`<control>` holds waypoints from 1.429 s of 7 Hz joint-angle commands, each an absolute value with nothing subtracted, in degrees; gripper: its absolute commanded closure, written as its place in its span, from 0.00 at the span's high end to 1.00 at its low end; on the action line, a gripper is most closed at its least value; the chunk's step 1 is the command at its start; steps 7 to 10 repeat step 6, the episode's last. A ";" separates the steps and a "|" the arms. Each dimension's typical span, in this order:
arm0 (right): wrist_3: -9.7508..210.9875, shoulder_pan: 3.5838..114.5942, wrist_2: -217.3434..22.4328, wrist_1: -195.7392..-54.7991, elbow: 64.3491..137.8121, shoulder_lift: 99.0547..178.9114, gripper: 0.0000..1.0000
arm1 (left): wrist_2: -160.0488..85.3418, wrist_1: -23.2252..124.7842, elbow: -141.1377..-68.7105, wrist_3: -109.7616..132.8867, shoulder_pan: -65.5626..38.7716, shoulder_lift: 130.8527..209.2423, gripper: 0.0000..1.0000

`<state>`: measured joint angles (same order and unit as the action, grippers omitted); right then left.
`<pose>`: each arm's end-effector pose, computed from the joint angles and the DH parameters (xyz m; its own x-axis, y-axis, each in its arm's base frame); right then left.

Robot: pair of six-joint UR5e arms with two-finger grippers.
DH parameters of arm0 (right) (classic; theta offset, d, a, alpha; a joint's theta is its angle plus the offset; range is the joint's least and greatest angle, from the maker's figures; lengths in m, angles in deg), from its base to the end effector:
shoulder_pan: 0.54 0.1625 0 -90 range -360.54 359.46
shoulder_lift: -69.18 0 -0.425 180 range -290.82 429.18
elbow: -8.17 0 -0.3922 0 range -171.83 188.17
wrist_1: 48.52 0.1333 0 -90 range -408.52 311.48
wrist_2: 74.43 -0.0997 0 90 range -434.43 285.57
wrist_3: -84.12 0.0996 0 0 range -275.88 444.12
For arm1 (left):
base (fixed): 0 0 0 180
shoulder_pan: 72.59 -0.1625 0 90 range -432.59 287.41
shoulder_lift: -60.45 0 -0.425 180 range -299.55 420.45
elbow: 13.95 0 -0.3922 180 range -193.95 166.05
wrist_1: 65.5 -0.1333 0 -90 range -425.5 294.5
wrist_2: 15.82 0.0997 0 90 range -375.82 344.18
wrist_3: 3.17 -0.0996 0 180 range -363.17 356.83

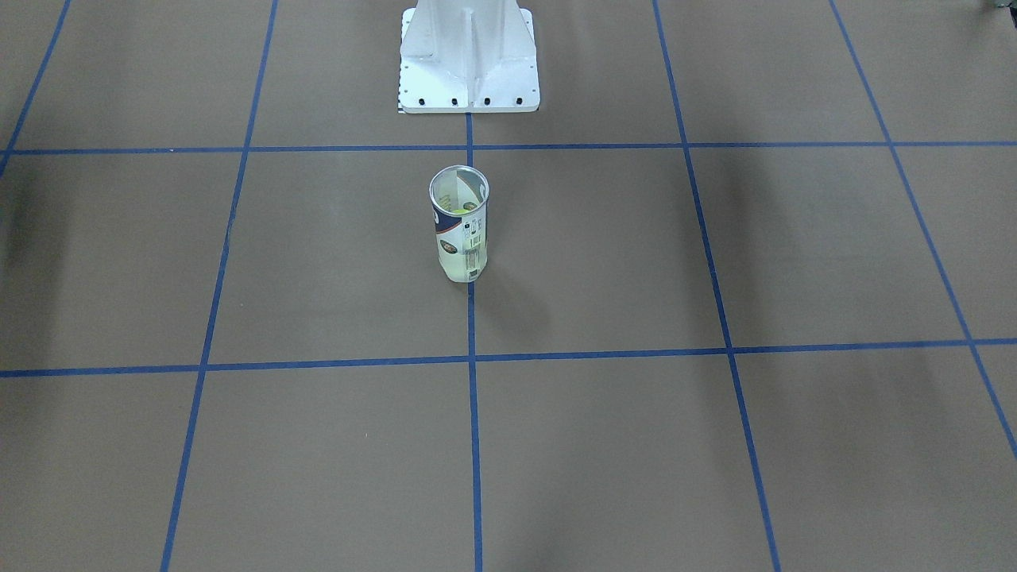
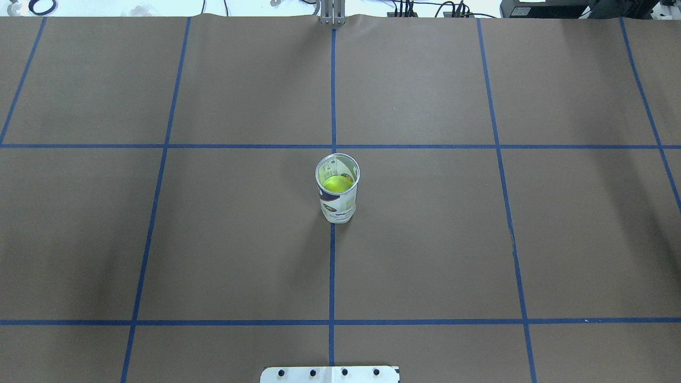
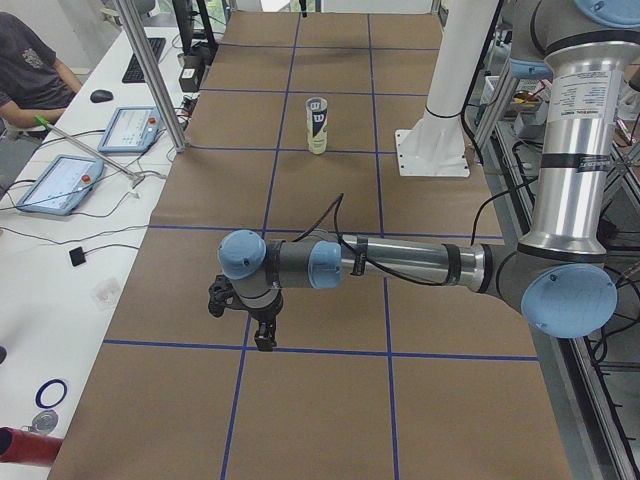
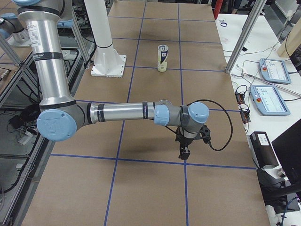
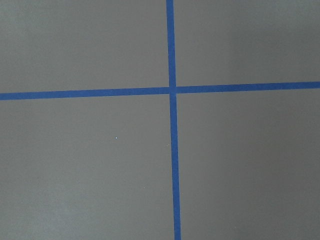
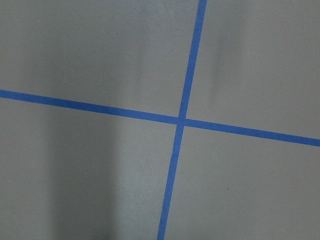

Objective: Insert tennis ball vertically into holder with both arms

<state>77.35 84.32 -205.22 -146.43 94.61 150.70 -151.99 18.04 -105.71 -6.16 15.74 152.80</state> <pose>0.0188 -0.5530 0.6297 0.7413 -0.1509 0.6540 0.1781 0.9837 0.0251 -0.0467 -0.5070 0.6320 0.6906 0.0427 -0.7219 -0.0652 0.9979 -0.0034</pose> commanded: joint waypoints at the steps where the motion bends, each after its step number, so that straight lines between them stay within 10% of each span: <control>1: 77.26 84.36 -205.48 -146.43 95.36 150.82 0.99 | -151.96 18.08 -105.80 -6.16 15.74 152.91 0.99; 10: 77.26 84.36 -204.77 -146.43 95.19 151.09 0.99 | -152.05 18.17 -105.71 -6.24 15.65 153.44 0.99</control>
